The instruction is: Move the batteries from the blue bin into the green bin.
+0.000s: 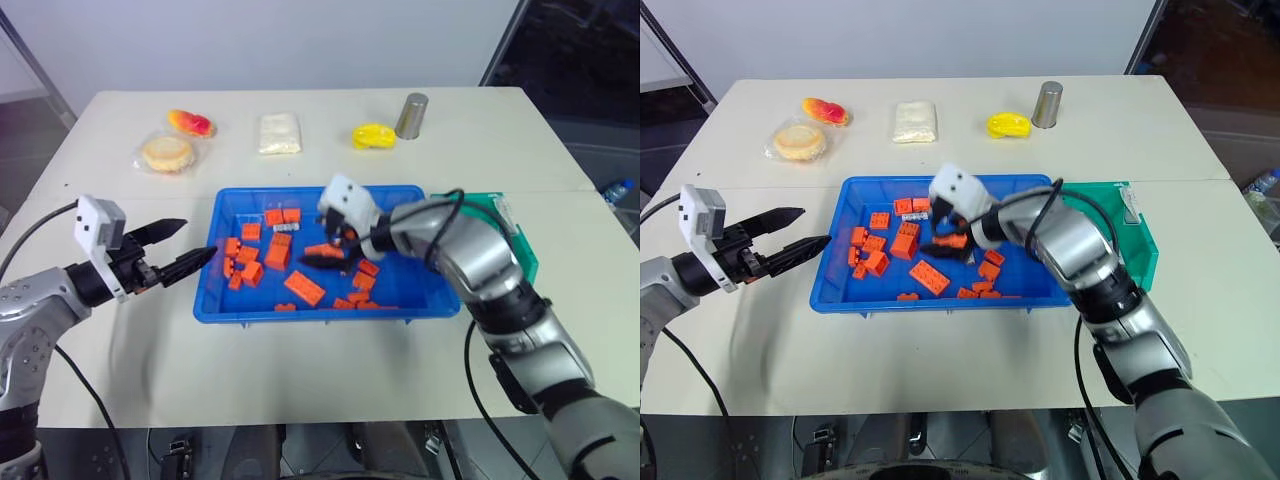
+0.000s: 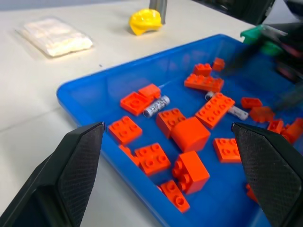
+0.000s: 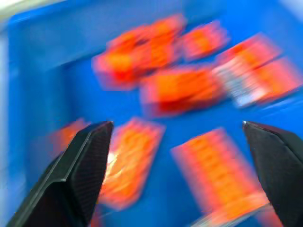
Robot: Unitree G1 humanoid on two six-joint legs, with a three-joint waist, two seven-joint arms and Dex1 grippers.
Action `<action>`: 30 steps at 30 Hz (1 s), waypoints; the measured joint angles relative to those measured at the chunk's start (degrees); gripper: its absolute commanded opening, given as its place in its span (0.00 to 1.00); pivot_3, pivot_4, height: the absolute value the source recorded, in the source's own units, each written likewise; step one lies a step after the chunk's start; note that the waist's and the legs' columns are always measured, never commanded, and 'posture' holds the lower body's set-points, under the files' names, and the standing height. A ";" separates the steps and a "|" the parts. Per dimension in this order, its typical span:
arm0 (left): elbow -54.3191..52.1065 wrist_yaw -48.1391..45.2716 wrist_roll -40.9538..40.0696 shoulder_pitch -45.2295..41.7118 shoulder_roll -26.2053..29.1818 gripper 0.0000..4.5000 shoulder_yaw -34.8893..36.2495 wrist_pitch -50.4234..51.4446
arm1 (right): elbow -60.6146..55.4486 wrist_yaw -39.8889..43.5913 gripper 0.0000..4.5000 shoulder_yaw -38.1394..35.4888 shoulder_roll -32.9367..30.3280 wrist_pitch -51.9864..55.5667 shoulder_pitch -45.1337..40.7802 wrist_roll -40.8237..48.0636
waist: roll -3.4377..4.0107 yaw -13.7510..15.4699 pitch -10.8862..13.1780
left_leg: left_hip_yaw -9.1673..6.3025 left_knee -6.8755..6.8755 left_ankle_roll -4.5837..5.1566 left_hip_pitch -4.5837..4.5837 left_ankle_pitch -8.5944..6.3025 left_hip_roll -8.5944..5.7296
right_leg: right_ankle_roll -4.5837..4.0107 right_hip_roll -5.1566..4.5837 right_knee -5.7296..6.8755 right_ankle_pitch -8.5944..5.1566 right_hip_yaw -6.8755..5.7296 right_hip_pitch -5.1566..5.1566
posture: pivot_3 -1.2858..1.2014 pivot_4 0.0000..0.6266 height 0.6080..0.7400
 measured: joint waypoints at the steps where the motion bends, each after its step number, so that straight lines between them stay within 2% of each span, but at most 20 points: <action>1: 0.07 0.22 0.03 -0.10 -0.34 1.00 0.00 -0.07 | 2.48 -0.23 0.99 -0.17 0.70 -2.02 -1.14 -0.70 | -0.01 0.10 0.00 | -0.01 -0.02 0.00 0.00 0.00 0.00 | 0.00 0.00 0.00 0.00 0.00 0.01 | 0.52 0.24 1.00; 9: -0.62 2.57 0.09 -0.15 -2.65 1.00 -0.11 -0.18 | 21.26 1.66 0.99 0.46 7.03 -13.87 -3.10 -5.01 | -0.02 0.08 -0.01 | -0.01 0.03 -0.02 -0.63 0.01 -0.02 | -0.01 -0.04 0.14 0.04 0.00 -0.64 | 0.52 0.24 1.00; 20: -2.88 4.61 0.03 2.07 -3.68 1.00 0.16 -0.22 | 40.83 4.99 0.99 0.14 11.04 -23.76 -7.04 -9.78 | -0.01 -0.05 -0.01 | 0.02 0.02 -0.03 -0.64 0.02 -0.02 | -0.04 -0.03 0.19 0.06 -0.01 -0.69 | 0.52 0.24 1.00; 30: -3.61 5.67 0.04 2.38 -4.12 1.00 0.17 -0.92 | 44.55 7.11 0.99 -0.86 15.94 -25.29 -7.82 -10.66 | -0.01 -0.09 -0.01 | 0.01 0.03 -0.07 -0.63 0.04 -0.02 | -0.04 -0.02 0.26 0.06 -0.01 -0.70 | 0.52 0.24 1.00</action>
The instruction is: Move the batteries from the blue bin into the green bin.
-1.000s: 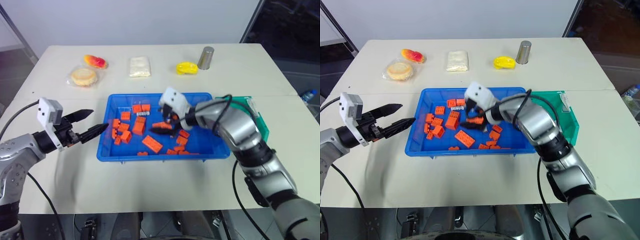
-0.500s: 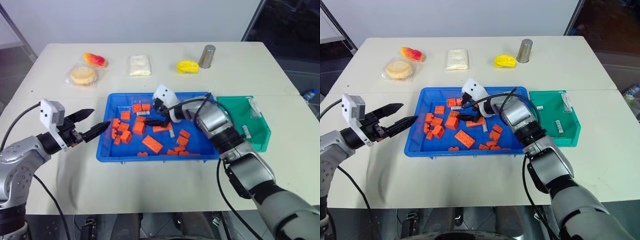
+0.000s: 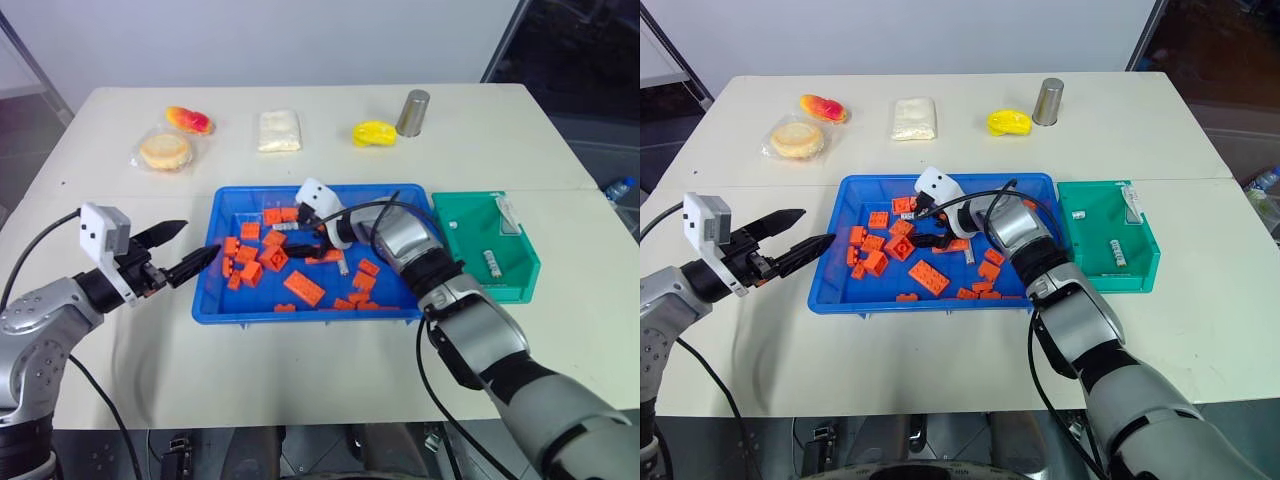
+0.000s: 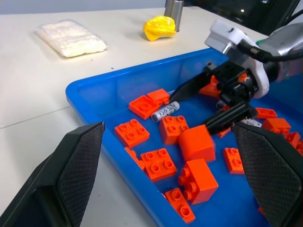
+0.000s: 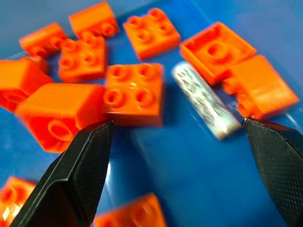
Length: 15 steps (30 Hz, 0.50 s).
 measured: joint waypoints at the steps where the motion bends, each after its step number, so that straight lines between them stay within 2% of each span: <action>1: 0.00 0.09 0.00 0.00 0.00 1.00 0.00 -0.03 | 0.00 0.05 0.99 -0.09 0.36 0.04 0.00 -0.01 | 0.00 0.00 0.00 | 0.00 0.00 0.00 0.00 0.00 0.00 | 0.00 0.00 0.00 0.00 0.00 0.00 | 0.52 0.24 1.00; 4: -0.09 0.46 0.00 0.00 0.00 1.00 0.00 -0.04 | 0.35 -0.20 0.99 -0.40 0.86 -0.39 0.00 -0.46 | 0.00 0.00 0.00 | 0.00 0.00 -0.01 0.00 0.00 0.00 | 0.00 0.00 0.00 0.00 0.00 0.00 | 0.52 0.24 1.00; 5: -0.14 0.63 0.00 0.00 0.00 1.00 0.00 -0.04 | 0.83 -0.37 0.94 -0.61 1.03 -0.87 0.00 -0.61 | 0.00 0.02 0.00 | 0.00 0.00 -0.01 0.00 0.00 0.00 | 0.00 0.00 0.00 0.00 0.00 0.00 | 0.52 0.24 1.00; 7: -0.18 0.89 0.00 0.00 -0.02 1.00 0.00 -0.04 | 1.41 -0.79 0.79 -0.96 1.40 -1.65 -0.01 -1.10 | 0.00 0.01 0.00 | 0.00 0.00 -0.01 0.00 0.00 0.00 | 0.00 0.00 0.00 0.00 0.00 0.00 | 0.52 0.24 1.00; 10: -0.28 1.23 0.00 0.02 -0.16 1.00 -0.01 -0.06 | 3.69 -2.06 0.46 -1.52 2.47 -3.73 -0.57 -2.18 | 0.00 -0.02 0.00 | -0.01 0.00 -0.02 0.00 0.01 -0.01 | -0.01 0.00 0.00 0.00 0.00 0.00 | 0.52 0.24 1.00; 15: -0.94 1.79 0.00 0.02 -0.50 1.00 -0.03 -0.10 | 5.38 -2.37 0.45 -1.58 2.71 -6.33 -1.13 -3.90 | 0.00 -0.16 0.00 | -0.01 0.00 -0.05 0.01 0.02 0.00 | -0.01 0.00 0.02 0.00 0.00 0.00 | 0.52 0.24 1.00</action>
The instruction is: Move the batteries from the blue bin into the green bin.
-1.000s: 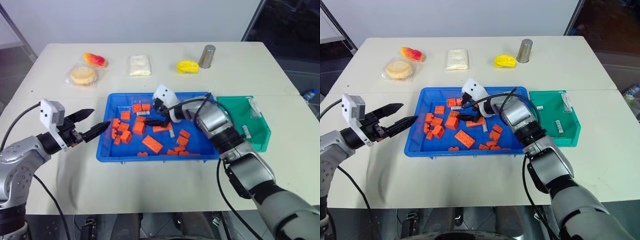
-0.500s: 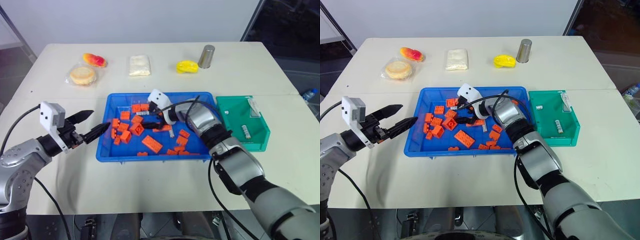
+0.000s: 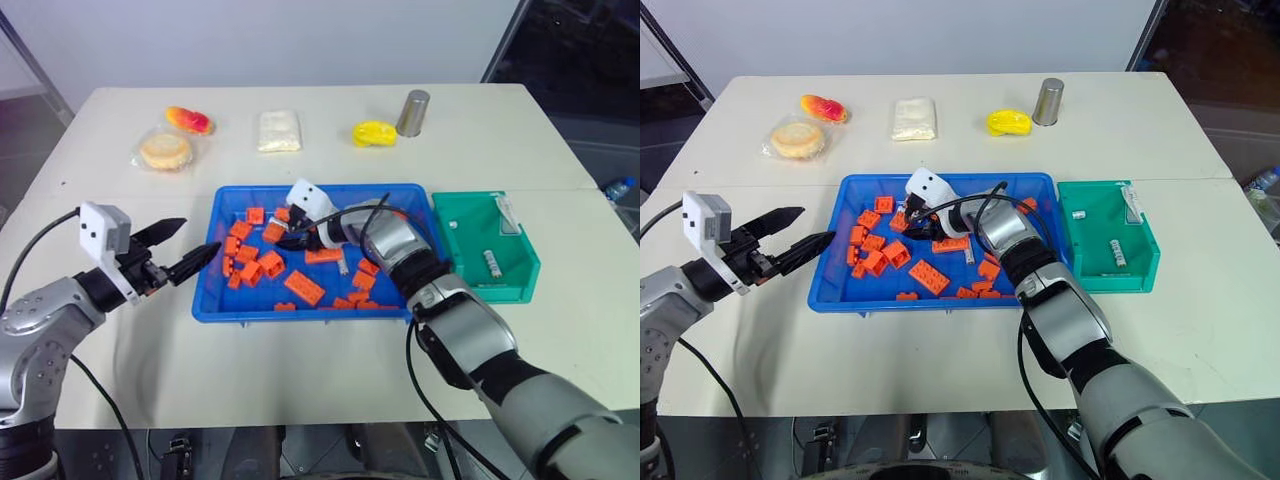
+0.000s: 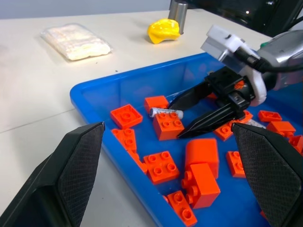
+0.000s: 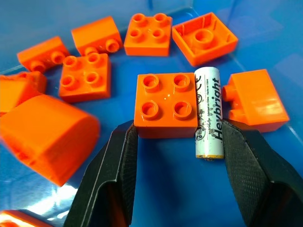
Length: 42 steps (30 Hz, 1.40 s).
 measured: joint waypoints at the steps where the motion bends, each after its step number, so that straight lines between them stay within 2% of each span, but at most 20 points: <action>1: -0.01 0.12 0.00 0.00 -0.01 1.00 0.00 0.00 | 0.04 0.06 0.45 -0.02 0.00 -0.27 0.00 -0.39 | 0.00 -0.04 0.00 | 0.00 0.00 0.00 0.00 0.00 0.00 | 0.00 0.00 0.00 0.00 0.00 0.00 | 0.52 0.24 1.00; 8: -0.49 0.89 -0.01 0.08 -0.03 1.00 0.00 0.00 | -0.10 0.72 0.45 -0.22 -0.25 -0.51 0.01 -1.02 | 0.00 -0.18 0.00 | -0.01 0.00 -0.02 0.00 0.01 0.00 | 0.00 0.00 0.02 0.00 0.00 0.00 | 0.52 0.24 1.00; 10: -0.50 0.92 -0.01 0.07 -0.03 1.00 0.00 0.00 | -1.13 1.54 0.67 -0.22 -0.59 0.32 0.17 -1.02 | 0.00 -0.23 0.00 | -0.01 0.00 -0.03 0.00 0.02 0.00 | 0.00 0.00 0.02 0.00 0.00 0.00 | 0.52 0.24 1.00; 11: -0.49 0.93 -0.01 0.07 -0.03 1.00 0.00 0.00 | -2.23 2.39 0.74 -0.22 -0.94 0.95 0.62 -0.99 | 0.00 -0.23 0.00 | -0.02 0.00 -0.03 0.00 0.02 0.00 | 0.00 0.00 0.02 0.00 0.00 0.00 | 0.52 0.24 1.00; 13: -0.49 0.94 -0.01 0.05 -0.03 1.00 -0.01 0.00 | -4.55 4.10 0.97 -0.11 -1.61 2.45 1.91 -0.93 | 0.00 -0.23 0.00 | -0.02 0.00 -0.03 0.00 0.02 0.00 | 0.00 0.00 0.03 0.00 0.00 0.00 | 0.52 0.24 1.00; 14: -0.49 0.94 -0.01 0.04 -0.03 1.00 -0.02 0.00 | -5.92 4.92 0.99 -0.04 -1.88 3.08 2.67 -0.85 | 0.00 -0.26 0.00 | -0.02 0.00 -0.03 0.00 0.02 0.00 | 0.00 0.00 0.03 0.01 0.00 0.00 | 0.52 0.24 1.00; 22: -0.47 0.93 -0.01 -0.42 -0.03 1.00 -0.30 0.00 | -12.56 5.62 0.99 0.32 -3.36 7.04 4.68 -1.04 | 0.00 -0.78 0.00 | -0.02 0.03 -0.04 0.00 0.02 -0.01 | 0.00 0.00 0.08 0.00 0.00 0.00 | 0.52 0.24 1.00; 30: -0.41 0.94 -0.01 -1.65 -0.07 1.00 -0.67 0.00 | -5.23 3.11 0.99 0.22 -5.00 1.21 1.84 -3.31 | 0.00 -1.18 0.00 | -0.02 0.03 -0.06 0.02 0.04 -0.01 | 0.00 0.02 0.09 0.01 0.00 0.00 | 0.52 0.24 1.00; 36: -0.44 1.22 -0.01 -1.53 -0.52 1.00 -0.87 0.01 | 1.09 0.65 0.99 -0.41 -2.54 -3.33 -0.13 -3.83 | -0.01 -1.17 -0.01 | -0.03 0.04 -0.13 0.04 0.08 0.00 | 0.00 0.01 0.17 0.01 0.01 0.00 | 0.52 0.24 1.00; 42: -1.05 1.77 -0.02 -0.94 -0.72 1.00 -0.85 0.02 | 2.21 -1.48 0.99 -4.22 3.11 0.70 -0.37 -1.72 | -0.01 -1.18 -0.01 | -0.05 0.03 -0.15 0.06 0.09 0.00 | -0.01 0.01 0.27 0.01 0.00 -0.01 | 0.52 0.24 1.00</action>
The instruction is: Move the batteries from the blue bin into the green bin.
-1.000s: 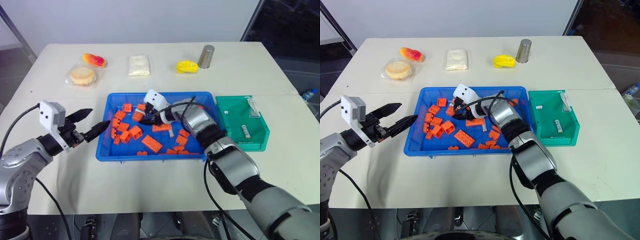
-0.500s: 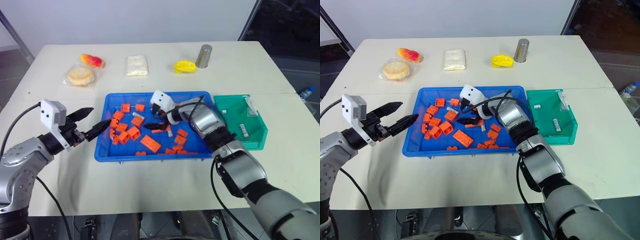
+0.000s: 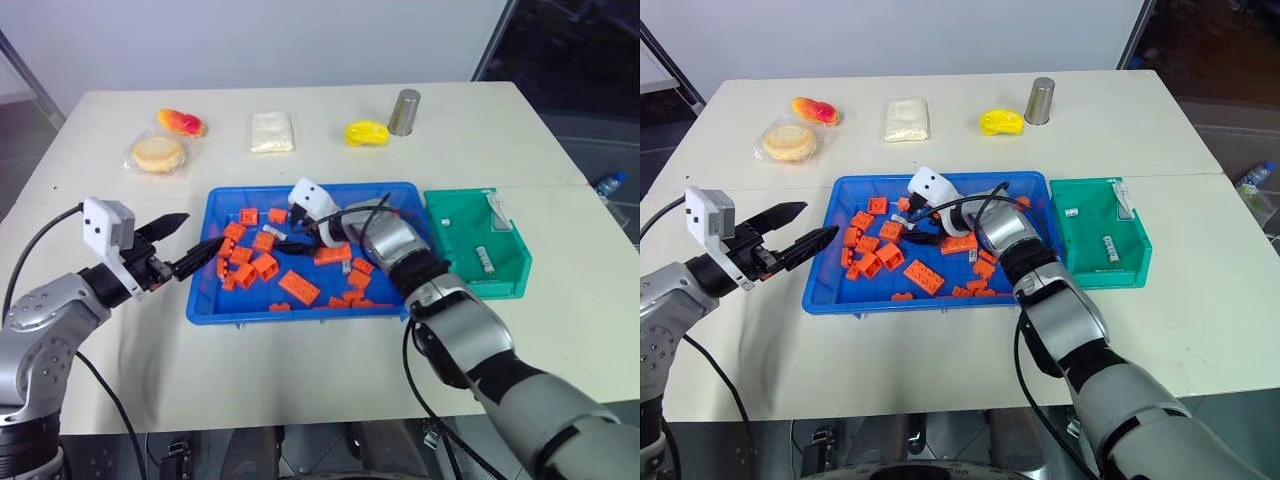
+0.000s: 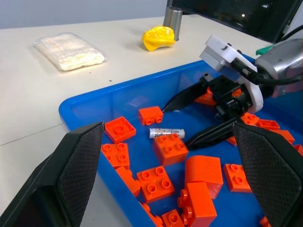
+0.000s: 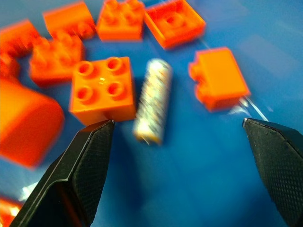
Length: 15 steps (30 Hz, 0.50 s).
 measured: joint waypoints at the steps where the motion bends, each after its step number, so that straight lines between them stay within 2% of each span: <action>1: -0.27 0.04 -0.01 0.18 -0.08 1.00 -0.01 0.00 | -0.32 -0.28 0.99 -0.59 0.85 1.35 0.00 0.60 | 0.00 0.00 0.00 | 0.00 0.00 0.00 0.01 0.00 0.00 | 0.00 -0.01 0.04 0.00 0.00 -0.01 | 0.52 0.24 1.00; 7: -0.55 0.17 -0.01 0.56 -0.48 1.00 -0.02 0.00 | -7.01 0.11 0.99 0.09 2.37 7.95 2.42 1.27 | -0.01 0.28 -0.01 | -0.04 0.02 -0.03 -0.01 0.02 -0.04 | -0.01 -0.04 0.09 0.00 -0.01 -0.03 | 0.52 0.24 1.00; 8: -0.55 0.15 -0.01 0.53 -0.48 1.00 -0.03 0.00 | -8.06 0.27 0.94 0.51 2.19 8.36 2.98 1.19 | -0.01 0.23 -0.01 | -0.02 0.02 -0.03 -0.01 0.02 -0.05 | -0.01 -0.05 0.08 0.00 0.00 -0.03 | 0.52 0.24 1.00; 10: -0.51 0.08 -0.01 0.47 -0.47 1.00 -0.04 -0.01 | -9.48 0.34 0.81 0.99 1.39 8.51 3.89 0.79 | -0.02 0.18 -0.01 | -0.03 0.03 -0.04 -0.01 0.02 -0.05 | -0.01 -0.04 0.09 0.00 -0.01 -0.03 | 0.52 0.24 1.00; 15: -0.04 -0.26 0.03 -0.27 -0.44 1.00 -0.07 -0.02 | -10.50 -0.01 0.22 1.24 0.25 8.52 4.63 0.47 | -0.02 0.08 -0.01 | -0.04 0.02 -0.04 0.00 0.03 -0.04 | -0.01 0.00 0.11 0.00 -0.01 -0.04 | 0.52 0.24 1.00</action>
